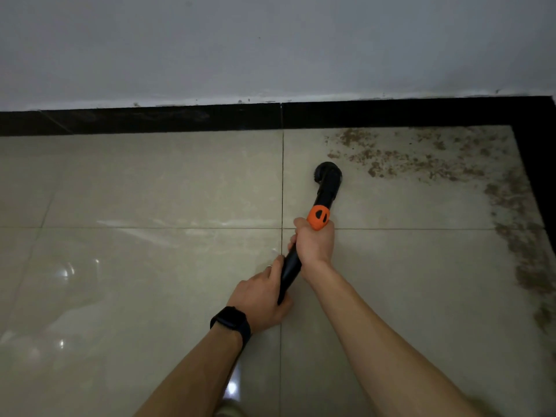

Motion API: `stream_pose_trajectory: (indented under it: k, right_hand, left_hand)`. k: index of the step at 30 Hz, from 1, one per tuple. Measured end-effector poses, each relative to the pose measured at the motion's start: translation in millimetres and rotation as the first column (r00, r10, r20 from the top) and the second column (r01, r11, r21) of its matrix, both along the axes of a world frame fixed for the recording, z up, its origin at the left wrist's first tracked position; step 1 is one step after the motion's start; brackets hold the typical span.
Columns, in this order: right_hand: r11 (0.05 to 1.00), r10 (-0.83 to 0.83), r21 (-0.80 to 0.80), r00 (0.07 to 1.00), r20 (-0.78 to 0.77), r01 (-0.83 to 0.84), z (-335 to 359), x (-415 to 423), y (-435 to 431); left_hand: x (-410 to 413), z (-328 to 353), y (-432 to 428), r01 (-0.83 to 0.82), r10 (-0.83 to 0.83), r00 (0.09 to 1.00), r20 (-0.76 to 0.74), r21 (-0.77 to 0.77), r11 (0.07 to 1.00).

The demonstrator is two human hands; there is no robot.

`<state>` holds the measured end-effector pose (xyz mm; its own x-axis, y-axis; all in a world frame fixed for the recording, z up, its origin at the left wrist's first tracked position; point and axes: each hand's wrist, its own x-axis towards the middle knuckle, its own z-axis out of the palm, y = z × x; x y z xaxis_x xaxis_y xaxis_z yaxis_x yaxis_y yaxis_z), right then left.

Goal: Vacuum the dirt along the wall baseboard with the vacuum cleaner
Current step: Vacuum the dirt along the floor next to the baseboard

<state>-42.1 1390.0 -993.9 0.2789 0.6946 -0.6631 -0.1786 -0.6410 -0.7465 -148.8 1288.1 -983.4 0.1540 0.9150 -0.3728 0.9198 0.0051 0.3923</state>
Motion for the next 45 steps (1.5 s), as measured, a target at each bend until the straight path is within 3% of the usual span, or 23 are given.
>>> stream_pose_trajectory:
  k: [7,18,45]
  right_hand:
    - [0.999,-0.046,0.015,0.998,-0.049,0.047,6.6,21.2,8.0]
    - [0.998,0.052,0.050,0.995,-0.084,-0.048,2.3,33.3,40.5]
    - [0.995,0.066,0.064,0.994,0.091,-0.072,0.1,19.2,108.6]
  left_hand:
    - [21.4,4.2,7.8,0.024,-0.024,1.000,-0.016,0.023,0.999]
    - [43.4,-6.7,30.5,-0.059,0.059,0.998,-0.001,0.062,0.996]
    - [45.3,-31.6,86.1,-0.255,0.233,0.953,0.194,0.093,0.963]
